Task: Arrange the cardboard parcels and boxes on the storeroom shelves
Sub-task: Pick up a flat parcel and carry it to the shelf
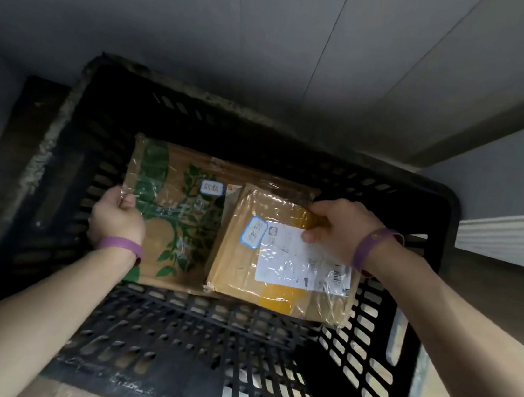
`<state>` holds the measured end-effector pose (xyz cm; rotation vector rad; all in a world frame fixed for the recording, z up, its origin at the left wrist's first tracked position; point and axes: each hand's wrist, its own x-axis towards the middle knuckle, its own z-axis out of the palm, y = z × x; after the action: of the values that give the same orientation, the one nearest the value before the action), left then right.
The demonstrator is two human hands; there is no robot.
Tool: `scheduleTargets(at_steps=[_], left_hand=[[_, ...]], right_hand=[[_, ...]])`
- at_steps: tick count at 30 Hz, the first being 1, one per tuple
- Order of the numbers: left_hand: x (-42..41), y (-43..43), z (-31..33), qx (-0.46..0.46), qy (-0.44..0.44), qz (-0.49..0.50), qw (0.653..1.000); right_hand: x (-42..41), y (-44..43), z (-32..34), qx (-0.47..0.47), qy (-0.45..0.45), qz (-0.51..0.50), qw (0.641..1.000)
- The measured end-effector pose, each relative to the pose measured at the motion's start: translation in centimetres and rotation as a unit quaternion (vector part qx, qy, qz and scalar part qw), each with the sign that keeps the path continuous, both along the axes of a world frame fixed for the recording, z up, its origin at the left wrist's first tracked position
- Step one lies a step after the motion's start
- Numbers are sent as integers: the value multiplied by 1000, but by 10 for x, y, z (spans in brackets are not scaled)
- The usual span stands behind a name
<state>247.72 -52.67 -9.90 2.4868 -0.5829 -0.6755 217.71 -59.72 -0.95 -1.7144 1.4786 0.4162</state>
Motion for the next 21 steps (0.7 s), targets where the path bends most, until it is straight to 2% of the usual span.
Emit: scheduleTargets(at_steps=[7, 10, 13, 17, 21], left_hand=[[17, 6, 13, 30, -5, -125, 992], [16, 1, 18, 48, -15, -160, 986], [12, -6, 12, 39, -36, -140, 989], [14, -23, 5, -2, -15, -72, 997], [19, -23, -3, -14, -32, -106, 994]], right_hand=[[-5, 6, 1, 20, 1, -30, 999], [-9, 10, 2, 36, 12, -1, 999], [-15, 18, 5, 50, 16, 25, 998], [-18, 22, 0, 15, -5, -17, 1000], [1, 15, -4, -24, -42, -52, 997]])
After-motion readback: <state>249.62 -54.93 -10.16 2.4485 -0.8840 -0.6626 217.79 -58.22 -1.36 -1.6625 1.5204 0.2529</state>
